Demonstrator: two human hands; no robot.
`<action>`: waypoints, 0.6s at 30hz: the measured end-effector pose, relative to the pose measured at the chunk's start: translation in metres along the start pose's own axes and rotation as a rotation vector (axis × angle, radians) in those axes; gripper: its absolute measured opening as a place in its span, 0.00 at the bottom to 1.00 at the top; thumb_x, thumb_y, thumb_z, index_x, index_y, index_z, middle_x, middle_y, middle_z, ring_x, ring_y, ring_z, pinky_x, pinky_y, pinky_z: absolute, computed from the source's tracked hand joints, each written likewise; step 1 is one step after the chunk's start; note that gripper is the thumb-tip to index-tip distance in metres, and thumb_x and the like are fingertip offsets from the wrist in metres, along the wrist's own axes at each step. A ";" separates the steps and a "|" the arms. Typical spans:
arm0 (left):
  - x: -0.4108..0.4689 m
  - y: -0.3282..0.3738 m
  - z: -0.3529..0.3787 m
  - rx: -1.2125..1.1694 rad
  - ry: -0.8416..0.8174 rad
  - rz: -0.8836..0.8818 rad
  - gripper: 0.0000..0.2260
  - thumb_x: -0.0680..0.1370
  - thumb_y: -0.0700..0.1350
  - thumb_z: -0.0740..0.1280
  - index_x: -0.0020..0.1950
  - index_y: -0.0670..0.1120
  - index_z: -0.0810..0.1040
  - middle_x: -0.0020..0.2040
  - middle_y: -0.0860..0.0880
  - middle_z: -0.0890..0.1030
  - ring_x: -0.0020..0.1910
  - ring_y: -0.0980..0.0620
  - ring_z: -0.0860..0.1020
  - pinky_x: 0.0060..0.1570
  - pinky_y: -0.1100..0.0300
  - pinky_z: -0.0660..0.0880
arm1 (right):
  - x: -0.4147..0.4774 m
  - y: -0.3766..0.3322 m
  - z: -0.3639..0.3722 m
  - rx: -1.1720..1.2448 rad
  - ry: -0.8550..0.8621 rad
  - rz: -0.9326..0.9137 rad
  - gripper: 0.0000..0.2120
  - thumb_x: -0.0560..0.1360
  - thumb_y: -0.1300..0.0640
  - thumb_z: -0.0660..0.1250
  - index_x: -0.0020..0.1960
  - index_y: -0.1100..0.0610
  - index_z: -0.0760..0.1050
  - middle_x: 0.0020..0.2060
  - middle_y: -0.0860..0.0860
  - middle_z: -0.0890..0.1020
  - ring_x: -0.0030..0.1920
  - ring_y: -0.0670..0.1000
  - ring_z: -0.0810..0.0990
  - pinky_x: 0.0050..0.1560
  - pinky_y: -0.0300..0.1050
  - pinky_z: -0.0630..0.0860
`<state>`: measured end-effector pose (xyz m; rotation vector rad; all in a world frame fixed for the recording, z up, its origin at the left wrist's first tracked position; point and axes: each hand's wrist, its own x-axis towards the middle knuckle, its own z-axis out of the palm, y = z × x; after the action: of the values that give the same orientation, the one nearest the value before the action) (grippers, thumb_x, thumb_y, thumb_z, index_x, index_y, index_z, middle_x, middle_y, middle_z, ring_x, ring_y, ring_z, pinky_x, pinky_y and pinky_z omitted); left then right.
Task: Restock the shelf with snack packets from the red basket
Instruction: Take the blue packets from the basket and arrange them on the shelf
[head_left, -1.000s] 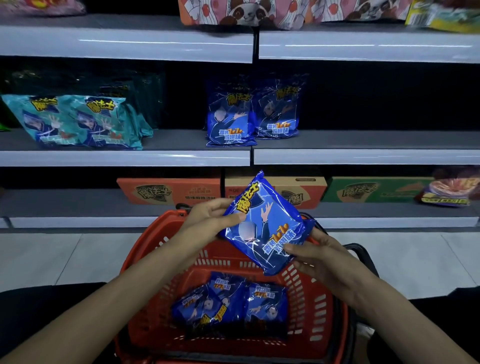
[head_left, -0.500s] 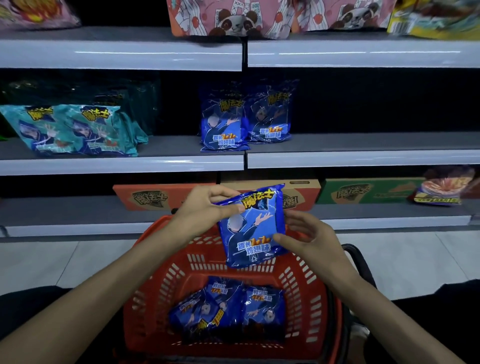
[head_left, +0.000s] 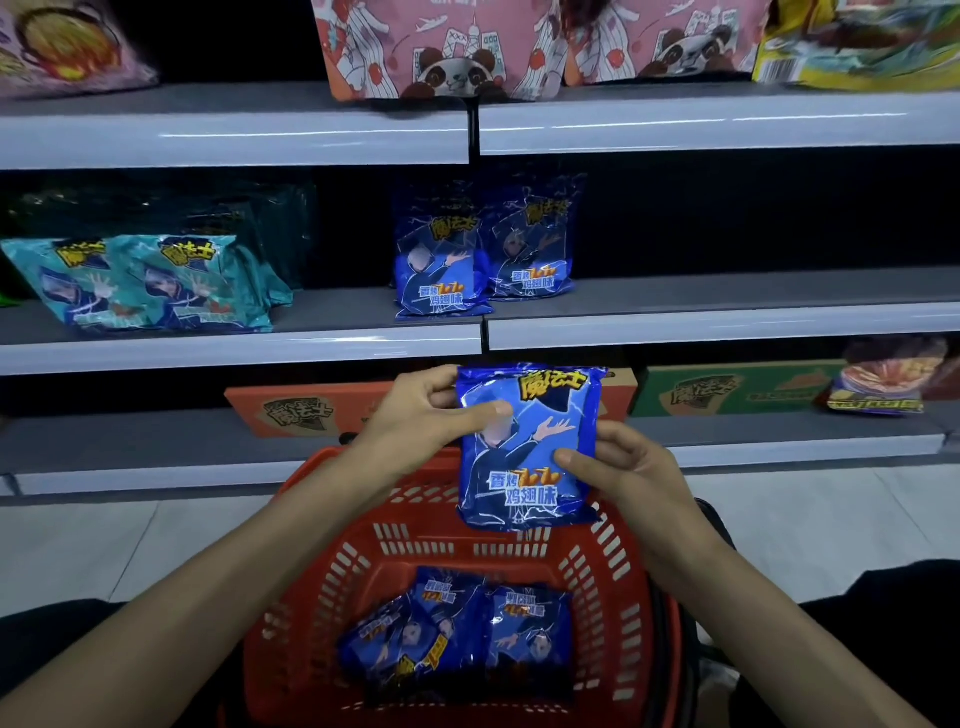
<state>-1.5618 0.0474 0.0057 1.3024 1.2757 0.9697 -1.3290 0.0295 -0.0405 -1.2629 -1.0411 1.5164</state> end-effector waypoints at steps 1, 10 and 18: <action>-0.001 -0.002 0.002 -0.012 -0.007 0.000 0.11 0.75 0.41 0.77 0.55 0.51 0.83 0.47 0.58 0.88 0.47 0.61 0.86 0.44 0.70 0.79 | 0.000 -0.002 -0.002 0.015 0.016 -0.002 0.14 0.75 0.63 0.76 0.60 0.59 0.81 0.52 0.55 0.88 0.51 0.60 0.88 0.56 0.63 0.83; -0.006 -0.031 0.019 -0.024 0.098 -0.045 0.13 0.73 0.43 0.79 0.57 0.45 0.86 0.51 0.48 0.89 0.51 0.50 0.87 0.51 0.60 0.83 | 0.006 -0.015 -0.005 0.022 0.107 -0.084 0.14 0.74 0.64 0.76 0.58 0.59 0.81 0.51 0.55 0.88 0.51 0.60 0.88 0.57 0.67 0.82; 0.009 -0.036 0.035 -0.092 0.188 -0.036 0.08 0.77 0.38 0.75 0.54 0.46 0.86 0.49 0.51 0.89 0.50 0.51 0.87 0.50 0.57 0.84 | 0.023 -0.018 -0.001 -0.122 0.162 -0.200 0.16 0.73 0.60 0.79 0.59 0.55 0.81 0.50 0.50 0.88 0.52 0.52 0.87 0.53 0.52 0.85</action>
<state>-1.5322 0.0486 -0.0362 1.1346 1.3756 1.1331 -1.3286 0.0568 -0.0291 -1.3001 -1.1301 1.1958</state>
